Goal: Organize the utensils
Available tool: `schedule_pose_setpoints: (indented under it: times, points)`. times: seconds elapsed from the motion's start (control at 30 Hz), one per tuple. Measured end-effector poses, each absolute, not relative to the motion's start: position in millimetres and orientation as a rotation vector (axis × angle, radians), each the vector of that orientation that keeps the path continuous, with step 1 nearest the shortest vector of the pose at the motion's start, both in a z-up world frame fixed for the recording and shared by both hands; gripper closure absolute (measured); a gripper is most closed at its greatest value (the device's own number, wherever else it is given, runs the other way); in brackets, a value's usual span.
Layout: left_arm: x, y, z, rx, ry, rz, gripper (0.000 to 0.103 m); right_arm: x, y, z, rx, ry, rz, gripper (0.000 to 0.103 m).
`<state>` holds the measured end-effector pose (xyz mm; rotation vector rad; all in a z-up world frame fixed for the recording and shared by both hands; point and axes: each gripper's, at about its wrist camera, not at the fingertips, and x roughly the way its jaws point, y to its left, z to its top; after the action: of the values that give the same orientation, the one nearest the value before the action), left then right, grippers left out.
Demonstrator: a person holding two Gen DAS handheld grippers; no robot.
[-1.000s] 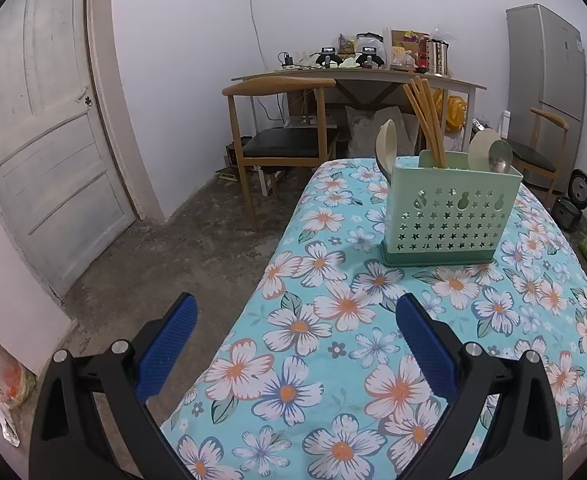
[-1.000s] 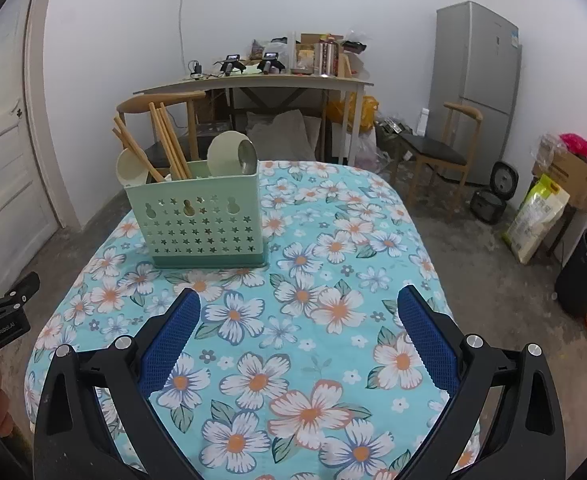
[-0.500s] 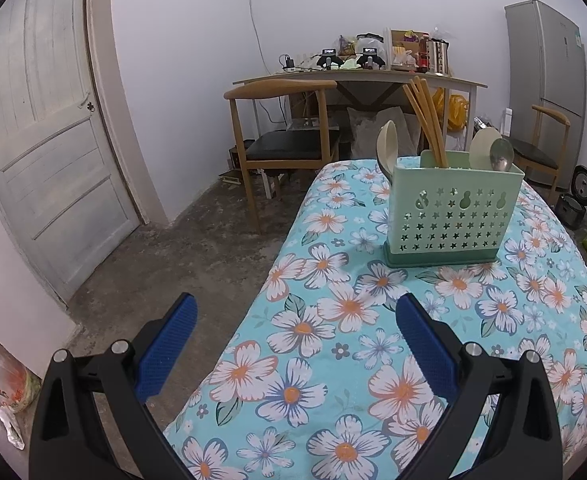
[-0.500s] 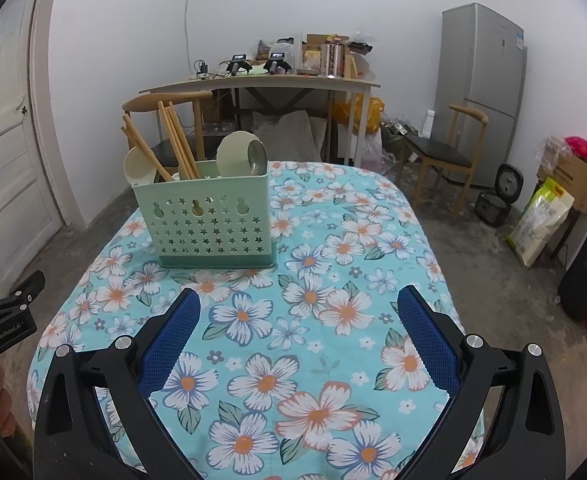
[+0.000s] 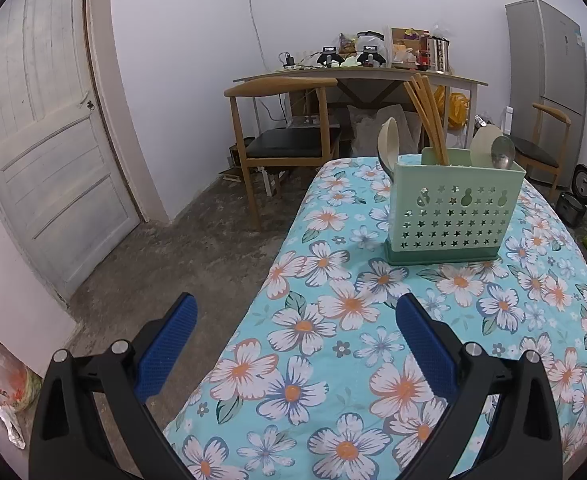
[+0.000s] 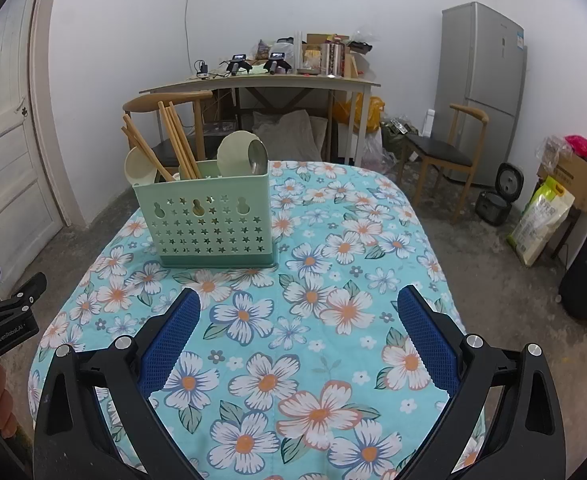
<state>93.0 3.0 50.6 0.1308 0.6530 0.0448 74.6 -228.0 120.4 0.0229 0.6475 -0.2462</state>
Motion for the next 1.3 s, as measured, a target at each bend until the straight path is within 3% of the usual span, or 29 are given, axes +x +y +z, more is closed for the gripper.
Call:
schedule_pose_setpoints:
  times: [1.3]
  points:
    - [94.7,6.8,50.4,0.126,0.664,0.045,0.006,75.4,-224.7,120.2,0.025,0.648,-0.239,0.008]
